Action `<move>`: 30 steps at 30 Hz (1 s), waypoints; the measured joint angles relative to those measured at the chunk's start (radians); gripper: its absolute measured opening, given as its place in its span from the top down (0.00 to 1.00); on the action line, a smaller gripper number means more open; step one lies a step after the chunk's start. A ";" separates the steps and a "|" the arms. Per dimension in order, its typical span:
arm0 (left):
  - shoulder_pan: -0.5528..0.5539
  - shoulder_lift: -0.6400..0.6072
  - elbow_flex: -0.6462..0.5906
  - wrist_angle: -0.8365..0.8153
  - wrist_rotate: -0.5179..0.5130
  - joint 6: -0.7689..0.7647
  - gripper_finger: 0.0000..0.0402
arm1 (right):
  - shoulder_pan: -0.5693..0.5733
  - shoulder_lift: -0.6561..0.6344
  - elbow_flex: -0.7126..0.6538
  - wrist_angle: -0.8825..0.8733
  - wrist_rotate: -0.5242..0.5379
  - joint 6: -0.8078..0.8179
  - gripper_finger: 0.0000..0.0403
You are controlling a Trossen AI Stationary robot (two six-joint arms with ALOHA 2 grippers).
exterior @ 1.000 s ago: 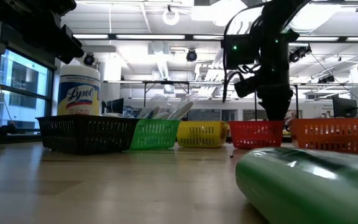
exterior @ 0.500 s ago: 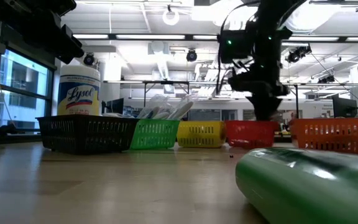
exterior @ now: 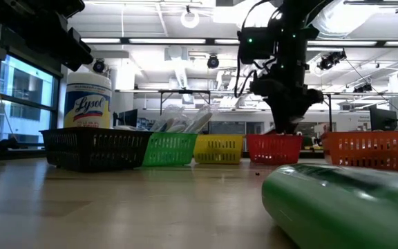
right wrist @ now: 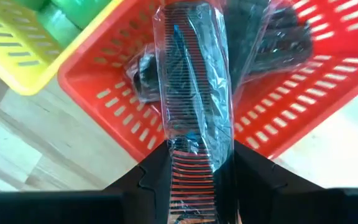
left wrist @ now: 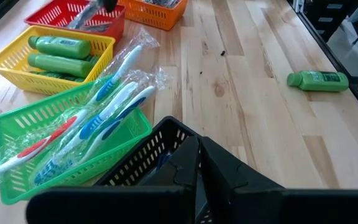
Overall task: Pick & Place Travel size toiletries
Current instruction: Put the black comb into the red bin
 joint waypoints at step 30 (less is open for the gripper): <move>0.000 0.000 0.000 -0.005 0.000 0.000 0.96 | -0.009 0.026 0.000 0.069 -0.012 -0.050 0.34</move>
